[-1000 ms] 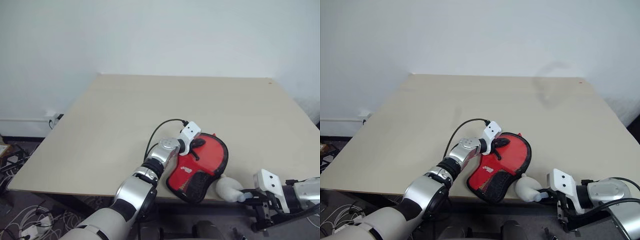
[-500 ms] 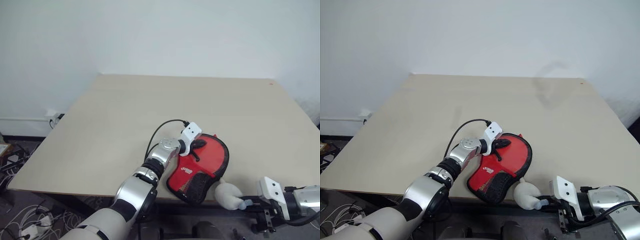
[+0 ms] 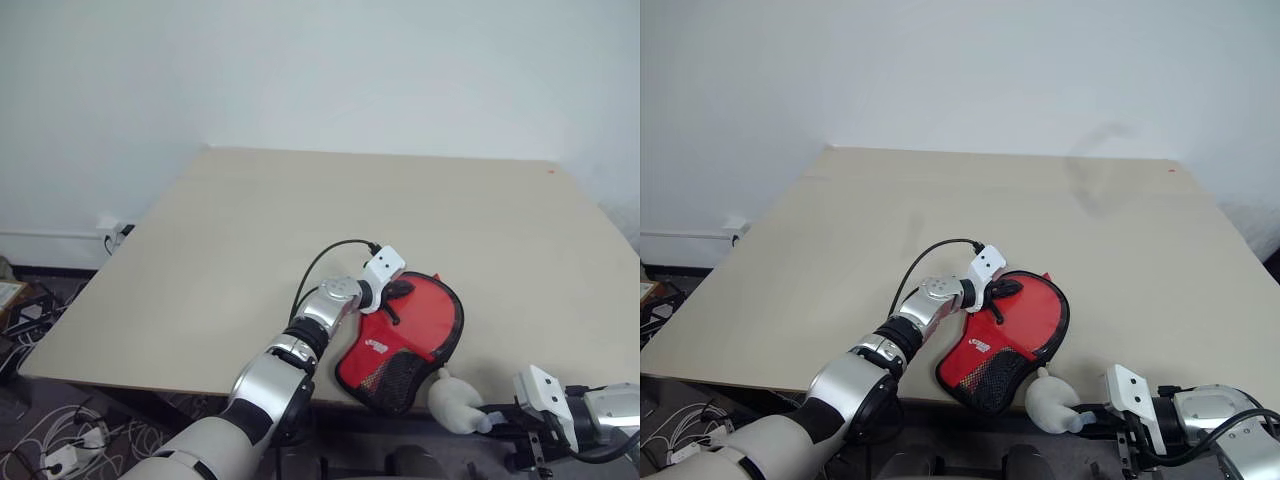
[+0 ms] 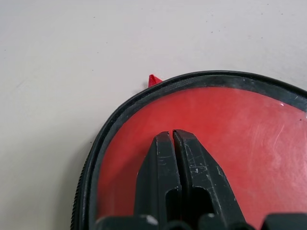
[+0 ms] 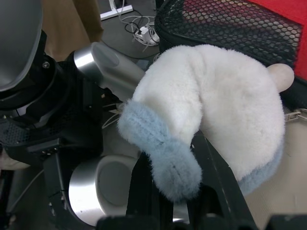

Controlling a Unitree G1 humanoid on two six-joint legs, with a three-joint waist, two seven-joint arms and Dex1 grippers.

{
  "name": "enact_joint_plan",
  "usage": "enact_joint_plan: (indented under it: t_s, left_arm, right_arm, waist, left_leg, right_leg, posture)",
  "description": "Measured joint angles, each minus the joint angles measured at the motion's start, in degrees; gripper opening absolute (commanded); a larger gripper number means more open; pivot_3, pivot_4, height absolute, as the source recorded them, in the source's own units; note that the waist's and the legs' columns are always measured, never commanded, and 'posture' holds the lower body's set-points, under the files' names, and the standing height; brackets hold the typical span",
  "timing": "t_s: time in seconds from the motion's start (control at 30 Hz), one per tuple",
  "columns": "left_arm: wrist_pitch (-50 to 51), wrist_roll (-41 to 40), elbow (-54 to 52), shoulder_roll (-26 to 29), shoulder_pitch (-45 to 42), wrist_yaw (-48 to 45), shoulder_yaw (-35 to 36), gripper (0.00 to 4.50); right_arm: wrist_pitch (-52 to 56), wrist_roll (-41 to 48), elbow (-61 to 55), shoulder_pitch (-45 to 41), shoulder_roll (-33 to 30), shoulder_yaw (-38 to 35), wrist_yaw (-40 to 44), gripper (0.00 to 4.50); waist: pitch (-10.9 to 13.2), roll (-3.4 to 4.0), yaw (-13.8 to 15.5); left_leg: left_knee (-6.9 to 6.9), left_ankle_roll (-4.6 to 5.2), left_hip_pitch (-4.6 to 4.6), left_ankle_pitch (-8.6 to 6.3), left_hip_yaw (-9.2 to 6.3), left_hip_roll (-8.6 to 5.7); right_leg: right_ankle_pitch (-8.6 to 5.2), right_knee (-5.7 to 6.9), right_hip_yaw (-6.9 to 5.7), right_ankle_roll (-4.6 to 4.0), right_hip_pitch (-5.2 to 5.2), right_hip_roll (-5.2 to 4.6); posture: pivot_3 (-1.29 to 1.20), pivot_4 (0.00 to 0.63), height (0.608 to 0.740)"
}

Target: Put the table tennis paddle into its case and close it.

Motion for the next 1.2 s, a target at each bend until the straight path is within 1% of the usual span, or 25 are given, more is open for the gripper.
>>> enact_joint_plan:
  t_s: [0.13,0.2,0.33,0.4,0.47,0.53,0.6,0.63,0.67,0.73,0.83,0.87,0.97,1.0,1.07,1.2]
  left_arm:
    - [0.0,0.25,0.04,0.55,0.1,0.32,0.0,0.0]
    - [0.0,0.62,0.05,0.73,0.22,0.62,0.0,0.0]
    - [0.01,0.9,0.26,1.27,0.47,0.8,0.03,0.0]
    - [0.01,0.95,0.32,1.53,0.51,0.92,0.08,0.0]
    - [0.02,0.99,0.48,1.79,0.48,1.05,0.11,0.0]
    - [0.03,1.01,0.6,1.98,0.49,1.12,0.11,0.0]
    - [0.04,1.02,0.68,2.05,0.51,1.27,0.12,0.0]
    - [0.04,1.02,0.71,2.18,0.44,1.29,0.13,0.0]
    - [0.04,1.02,0.74,2.21,0.43,1.3,0.14,0.0]
    - [0.04,1.03,0.81,2.16,0.39,1.34,0.14,0.0]
    - [0.04,1.03,0.83,2.08,0.33,0.98,0.14,0.0]
    - [0.04,1.02,0.83,2.02,0.33,0.9,0.15,0.0]
    - [0.04,1.02,0.83,1.68,0.28,0.68,0.14,0.0]
    - [0.04,1.02,0.83,1.51,0.27,0.58,0.14,0.0]
    - [0.04,1.02,0.83,1.36,0.25,0.45,0.14,0.0]
    - [0.04,1.01,0.83,1.33,0.22,0.26,0.14,0.0]
  right_arm:
    - [-0.18,-1.84,3.13,-3.28,0.73,1.97,-0.52,0.03]
    - [-0.54,-2.15,4.57,-4.64,0.81,2.59,-0.6,0.03]
    - [-0.67,-3.16,4.78,-4.99,1.06,2.97,-2.21,0.03]
    - [1.32,-3.67,2.85,-4.7,1.05,2.95,-4.19,0.03]
    - [4.67,-4.08,-0.14,-4.72,0.99,2.83,-6.33,0.03]
    - [8.56,-4.09,-3.04,-4.94,0.7,2.29,-8.12,0.03]
    - [11.69,-4.01,-4.76,-5.57,0.52,1.8,-9.37,0.64]
    - [13.27,-3.85,-5.49,-6.15,0.37,1.63,-9.95,0.76]
    - [15.22,-3.47,-5.89,-6.83,0.2,1.4,-10.31,1.12]
    - [17.7,-3.22,-6.68,-7.34,-0.28,0.43,-10.89,1.67]
    - [21.8,-2.45,-7.56,-8.32,-0.71,-0.35,-11.49,2.48]
    - [22.62,-2.29,-7.82,-8.6,-0.85,-0.41,-11.58,2.83]
    - [25.17,-1.59,-8.71,-9.24,-1.38,-0.81,-11.62,3.62]
    - [25.87,-1.05,-9.43,-9.33,-1.6,-1.02,-11.48,3.99]
    - [26.59,-0.39,-10.11,-9.42,-1.6,-1.51,-11.34,4.42]
    - [27.7,0.53,-11.11,-9.56,-1.61,-2.22,-11.27,4.42]
  waist:
    - [-0.07,-0.14,-0.25]
    - [-0.11,-0.2,-0.28]
    - [-0.07,-0.37,-0.27]
    - [-0.06,-0.39,-0.32]
    - [-0.06,-0.38,-0.46]
    - [-0.04,-0.34,-0.57]
    - [-0.06,-0.07,-0.75]
    - [-0.07,0.06,-0.88]
    - [-0.07,0.09,-0.97]
    - [-0.06,0.17,-0.96]
    - [-0.07,0.23,-0.86]
    - [-0.08,0.26,-0.83]
    - [-0.08,0.31,-0.43]
    - [-0.09,0.31,-0.2]
    - [-0.09,0.32,-0.07]
    - [-0.08,0.33,-0.02]
  left_leg:
    - [0.05,-0.01,0.14,-0.01,0.13,0.09]
    - [0.08,-0.21,0.32,-0.12,0.18,0.12]
    - [0.15,-0.27,0.89,-0.16,0.19,0.14]
    - [0.25,-0.36,0.97,-0.24,0.2,0.22]
    - [0.35,-0.4,0.94,-0.27,0.2,0.34]
    - [0.46,-0.41,0.92,-0.28,0.26,0.49]
    - [0.5,-0.45,0.8,-0.3,0.16,0.9]
    - [0.46,-0.46,0.68,-0.31,0.15,1.04]
    - [0.47,-0.46,0.66,-0.31,0.18,1.04]
    - [0.47,-0.45,0.7,-0.31,0.25,0.98]
    - [0.46,-0.46,0.72,-0.31,0.27,0.93]
    - [0.44,-0.46,0.72,-0.31,0.27,0.92]
    - [0.41,-0.47,0.79,-0.31,0.28,0.88]
    - [0.4,-0.47,0.8,-0.32,0.28,0.88]
    - [0.39,-0.48,0.87,-0.32,0.28,0.85]
    - [0.39,-0.47,0.86,-0.32,0.28,0.83]
  right_leg:
    - [-0.01,0.03,0.0,-0.02,0.04,0.01]
    - [-0.05,0.03,0.0,-0.1,0.12,0.01]
    - [-0.09,-0.02,0.0,-0.15,0.62,0.0]
    - [-0.1,-0.07,-0.03,-0.17,0.91,-0.06]
    - [-0.11,-0.13,-0.3,-0.19,0.9,-0.19]
    - [-0.11,-0.24,-1.02,-0.19,0.89,-0.64]
    - [-0.11,-0.85,-1.86,-0.19,1.02,-0.79]
    - [-0.11,-1.07,-2.24,-0.19,1.0,-0.93]
    - [-0.1,-1.06,-2.5,-0.19,0.96,-1.15]
    - [-0.1,-1.02,-3.08,-0.18,0.92,-1.68]
    - [-0.1,-1.02,-3.2,-0.18,0.92,-1.68]
    - [-0.1,-1.03,-3.21,-0.18,0.92,-1.68]
    - [-0.1,-1.01,-3.21,-0.18,0.9,-1.69]
    - [-0.1,-1.01,-3.21,-0.18,0.9,-1.69]
    - [-0.1,-1.0,-3.21,-0.17,0.88,-1.69]
    - [-0.1,-1.0,-3.19,-0.17,0.87,-1.71]
  posture:
    - [0.0,0.0,0.74]
    - [0.0,0.0,0.74]
    - [0.0,0.0,0.74]
    - [0.0,0.0,0.74]
    - [0.0,0.0,0.74]
    - [0.0,0.0,0.74]
    - [0.0,0.0,0.74]
    - [0.0,0.0,0.74]
    - [0.0,0.0,0.74]
    - [0.0,0.0,0.74]
    - [0.0,0.0,0.74]
    - [0.0,0.0,0.74]
    - [0.0,0.0,0.74]
    - [0.0,0.0,0.74]
    - [0.0,0.0,0.74]
    - [0.0,0.0,0.74]
